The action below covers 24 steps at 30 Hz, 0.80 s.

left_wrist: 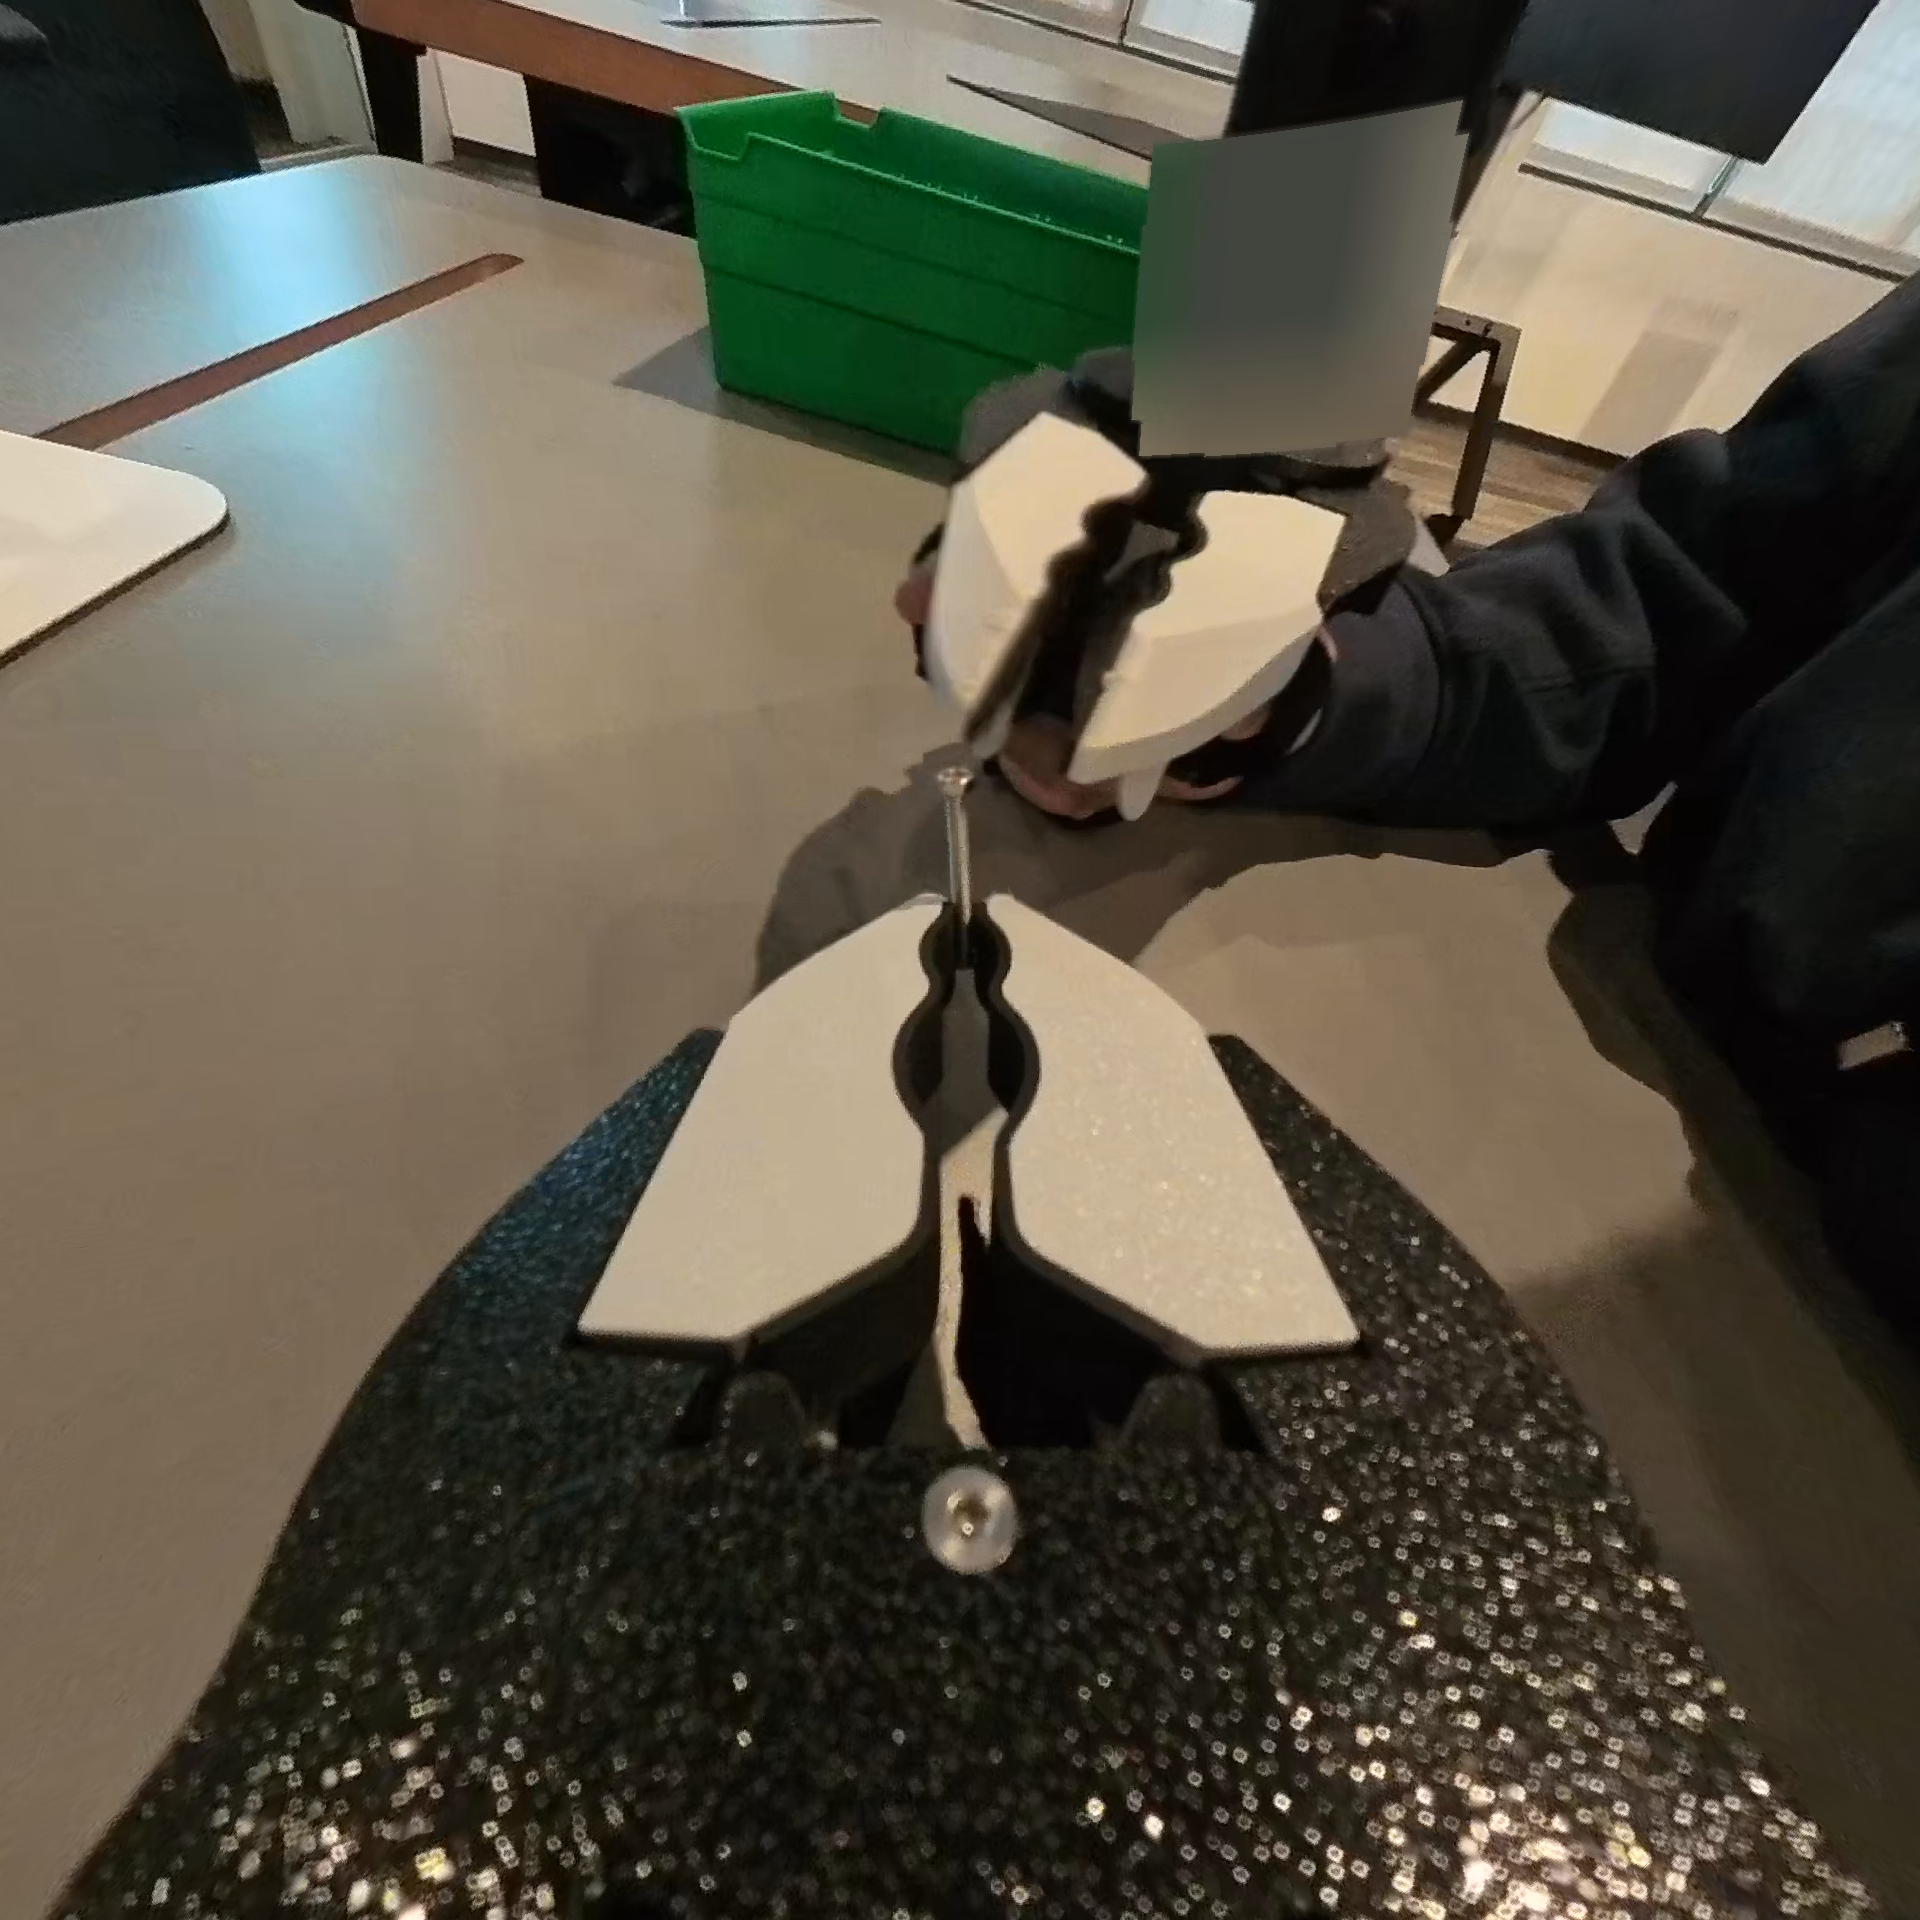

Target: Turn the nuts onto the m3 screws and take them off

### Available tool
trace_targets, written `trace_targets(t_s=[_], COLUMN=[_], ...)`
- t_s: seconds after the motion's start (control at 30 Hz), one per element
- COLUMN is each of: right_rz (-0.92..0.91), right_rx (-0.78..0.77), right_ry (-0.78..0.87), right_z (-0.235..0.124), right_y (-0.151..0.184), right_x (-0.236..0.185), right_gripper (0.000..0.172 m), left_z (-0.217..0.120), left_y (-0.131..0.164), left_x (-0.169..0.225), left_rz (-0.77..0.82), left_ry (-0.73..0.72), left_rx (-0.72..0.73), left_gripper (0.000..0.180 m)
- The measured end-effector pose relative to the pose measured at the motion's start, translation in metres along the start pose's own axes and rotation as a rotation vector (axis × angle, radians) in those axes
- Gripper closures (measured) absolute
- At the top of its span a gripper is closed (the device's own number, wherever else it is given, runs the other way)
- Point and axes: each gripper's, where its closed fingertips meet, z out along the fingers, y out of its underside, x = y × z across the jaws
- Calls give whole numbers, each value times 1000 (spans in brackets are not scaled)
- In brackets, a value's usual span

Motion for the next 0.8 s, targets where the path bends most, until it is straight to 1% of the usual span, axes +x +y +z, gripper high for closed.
trace_targets(t_s=[0.03,0.1,0.17,0.2,0.27,0.33,0.4,0.47,0.57,0.63,0.73,0.77,0.8], right_rz=[8,13,-3,-5,-6,4,16,18,17,25,38,38,32], right_rx=[-11,-43,-34,-26,-5,-5,-19,-37,-13,-9,-30,-40,-41], right_ry=[-3,-38,-79,-79,-44,-21,-21,-47,-75,-49,-25,-33,-52], right_z=[2,6,4,2,0,1,6,8,2,1,7,9,8], right_y=[1,5,4,3,1,1,3,4,2,1,4,5,5], right_x=[1,-1,-9,-11,-7,-2,0,-4,-8,-5,1,0,-2], right_gripper=[153,154,165,167,164,156,151,153,164,161,151,151,154], left_z=[0,1,0,0,0,1,1,1,0,0,1,1,0], left_y=[1,1,0,0,0,1,2,1,0,0,1,1,0], left_x=[0,0,0,0,0,1,1,1,1,1,1,1,1], left_rz=[2,3,-4,-6,-4,2,6,2,-4,-3,3,1,-1], left_ry=[1,2,3,4,5,6,6,6,8,10,9,9,9], left_rx=[-5,-7,-1,4,2,-11,-16,-11,-1,-7,-13,-10,-7], left_gripper=[178,178,178,178,178,178,178,178,178,178,178,178,178])
